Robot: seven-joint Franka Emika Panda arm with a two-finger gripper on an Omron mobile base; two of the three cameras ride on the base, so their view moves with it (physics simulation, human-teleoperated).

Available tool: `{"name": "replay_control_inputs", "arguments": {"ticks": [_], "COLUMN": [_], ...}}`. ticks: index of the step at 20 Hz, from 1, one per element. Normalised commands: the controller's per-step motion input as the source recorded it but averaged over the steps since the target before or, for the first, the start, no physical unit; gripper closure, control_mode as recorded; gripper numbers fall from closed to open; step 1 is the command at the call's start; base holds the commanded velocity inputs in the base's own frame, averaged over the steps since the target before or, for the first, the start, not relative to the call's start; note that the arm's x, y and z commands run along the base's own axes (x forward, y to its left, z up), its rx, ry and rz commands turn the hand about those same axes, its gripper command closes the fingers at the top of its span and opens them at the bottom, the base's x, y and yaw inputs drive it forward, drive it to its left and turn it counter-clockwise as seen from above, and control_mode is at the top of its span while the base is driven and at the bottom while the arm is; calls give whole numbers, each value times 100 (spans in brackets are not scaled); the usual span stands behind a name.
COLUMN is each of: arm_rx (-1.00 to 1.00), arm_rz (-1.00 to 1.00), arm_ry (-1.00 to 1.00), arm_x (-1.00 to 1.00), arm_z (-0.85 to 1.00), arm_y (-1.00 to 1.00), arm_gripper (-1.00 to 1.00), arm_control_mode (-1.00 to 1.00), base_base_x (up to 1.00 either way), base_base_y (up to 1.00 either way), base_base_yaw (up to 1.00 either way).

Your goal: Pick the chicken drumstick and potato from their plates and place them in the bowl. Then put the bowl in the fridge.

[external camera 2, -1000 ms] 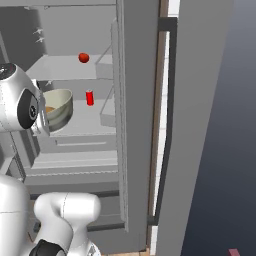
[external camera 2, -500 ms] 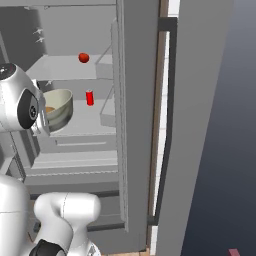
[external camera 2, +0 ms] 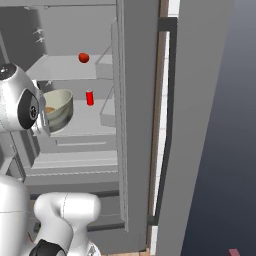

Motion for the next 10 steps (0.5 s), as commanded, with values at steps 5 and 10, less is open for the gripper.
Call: {"name": "replay_control_inputs", "arguments": {"ticks": [5,10], "arm_rx": [0,6], "arm_rz": [0,0], "arm_ry": [0,0], "arm_x": [15,28], "arm_z": [-2,-3], "arm_y": [-5,-3], "arm_gripper": [100,100], "arm_control_mode": [-100,-100], "base_base_x": [0,0], "base_base_y": [0,0], "base_base_yaw": [0,0]}}
